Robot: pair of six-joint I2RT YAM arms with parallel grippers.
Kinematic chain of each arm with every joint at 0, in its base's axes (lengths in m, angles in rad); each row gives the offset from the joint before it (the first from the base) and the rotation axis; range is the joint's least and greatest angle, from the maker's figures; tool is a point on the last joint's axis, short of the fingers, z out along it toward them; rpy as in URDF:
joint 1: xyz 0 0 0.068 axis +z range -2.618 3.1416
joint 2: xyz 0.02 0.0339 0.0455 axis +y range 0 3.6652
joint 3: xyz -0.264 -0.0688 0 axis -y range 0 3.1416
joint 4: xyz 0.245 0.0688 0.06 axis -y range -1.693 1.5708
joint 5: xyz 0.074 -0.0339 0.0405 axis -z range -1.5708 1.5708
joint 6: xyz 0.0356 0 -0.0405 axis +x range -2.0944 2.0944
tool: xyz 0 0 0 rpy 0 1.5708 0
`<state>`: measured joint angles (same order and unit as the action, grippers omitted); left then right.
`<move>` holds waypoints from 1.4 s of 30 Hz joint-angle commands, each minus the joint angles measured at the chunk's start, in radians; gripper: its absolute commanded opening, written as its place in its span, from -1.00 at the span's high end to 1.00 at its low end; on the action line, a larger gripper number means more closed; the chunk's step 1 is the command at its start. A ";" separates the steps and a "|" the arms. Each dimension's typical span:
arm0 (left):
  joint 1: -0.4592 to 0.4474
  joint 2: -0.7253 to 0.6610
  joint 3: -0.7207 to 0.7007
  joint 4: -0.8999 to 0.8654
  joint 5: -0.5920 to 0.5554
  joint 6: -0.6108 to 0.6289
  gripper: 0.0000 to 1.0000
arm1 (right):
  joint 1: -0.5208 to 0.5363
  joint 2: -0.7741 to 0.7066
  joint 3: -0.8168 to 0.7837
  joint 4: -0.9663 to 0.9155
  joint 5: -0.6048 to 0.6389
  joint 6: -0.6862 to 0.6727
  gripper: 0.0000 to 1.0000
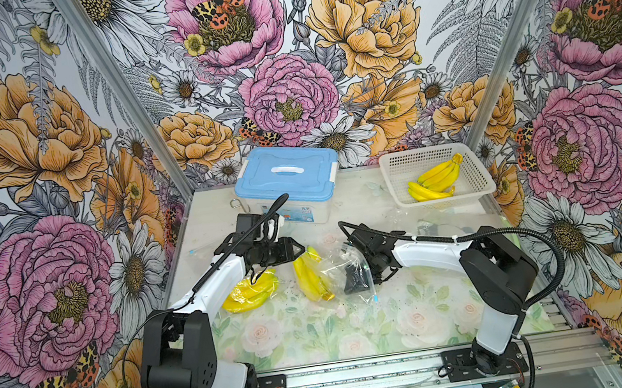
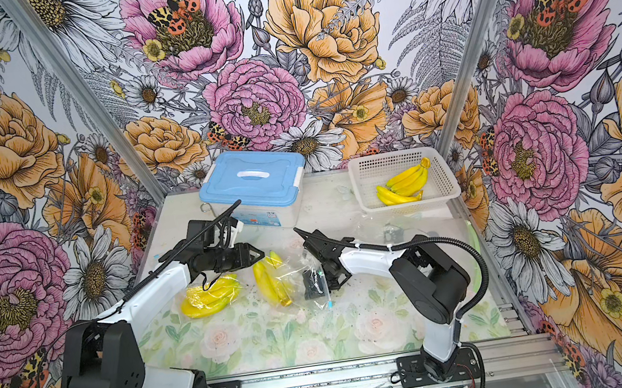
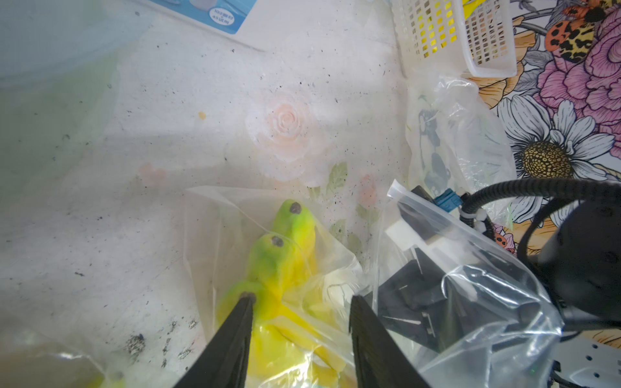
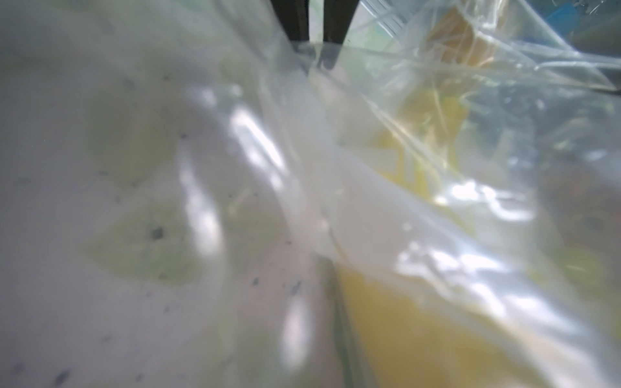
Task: Open the zip-top bag and take out the banana
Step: Adjust the zipper food storage bag at the center of the board.
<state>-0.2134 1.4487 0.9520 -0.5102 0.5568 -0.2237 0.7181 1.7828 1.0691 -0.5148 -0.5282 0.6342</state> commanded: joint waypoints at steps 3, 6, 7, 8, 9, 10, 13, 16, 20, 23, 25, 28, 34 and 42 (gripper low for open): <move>-0.003 0.034 0.052 -0.011 -0.055 0.028 0.27 | -0.006 0.013 -0.005 -0.002 -0.001 -0.005 0.74; -0.006 0.051 0.071 -0.013 -0.059 0.027 0.41 | -0.008 0.016 -0.006 -0.002 -0.001 -0.005 0.74; -0.005 0.057 0.077 -0.016 -0.059 0.027 0.46 | -0.008 0.017 -0.006 -0.002 -0.001 -0.008 0.74; -0.007 0.063 0.081 -0.016 -0.058 0.028 0.50 | -0.008 0.018 -0.006 -0.002 -0.002 -0.007 0.74; -0.008 0.070 0.085 -0.017 -0.057 0.029 0.55 | -0.008 0.020 -0.006 -0.002 -0.001 -0.009 0.74; -0.008 0.077 0.089 -0.020 -0.056 0.029 0.59 | -0.008 0.020 -0.006 -0.003 -0.002 -0.009 0.74; -0.012 0.099 0.104 -0.038 -0.054 0.034 0.87 | -0.009 0.022 -0.008 -0.002 -0.002 -0.010 0.74; -0.015 0.126 0.136 -0.081 -0.018 0.070 1.00 | -0.014 0.022 -0.011 -0.002 0.001 -0.013 0.74; -0.019 0.113 0.151 -0.099 -0.027 0.082 1.00 | -0.021 0.014 -0.020 -0.002 0.003 -0.014 0.74; -0.024 0.076 0.191 -0.134 -0.056 0.068 1.00 | -0.026 0.006 -0.024 -0.001 0.006 -0.012 0.74; -0.025 0.039 0.238 -0.165 -0.059 0.036 1.00 | -0.031 -0.001 -0.022 -0.001 0.007 -0.013 0.74; -0.073 -0.024 0.349 -0.230 -0.067 -0.046 1.00 | -0.042 -0.014 -0.012 0.008 0.011 -0.017 0.74; -0.299 -0.120 0.511 -0.330 -0.233 -0.184 1.00 | -0.066 -0.010 0.008 0.051 0.013 -0.022 0.74; -0.304 -0.239 0.483 -0.356 -0.324 -0.291 1.00 | -0.077 -0.074 -0.007 0.143 0.041 -0.013 0.74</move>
<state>-0.5373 1.2350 1.4452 -0.8455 0.2996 -0.4480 0.6479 1.7569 1.0554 -0.4175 -0.5179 0.6270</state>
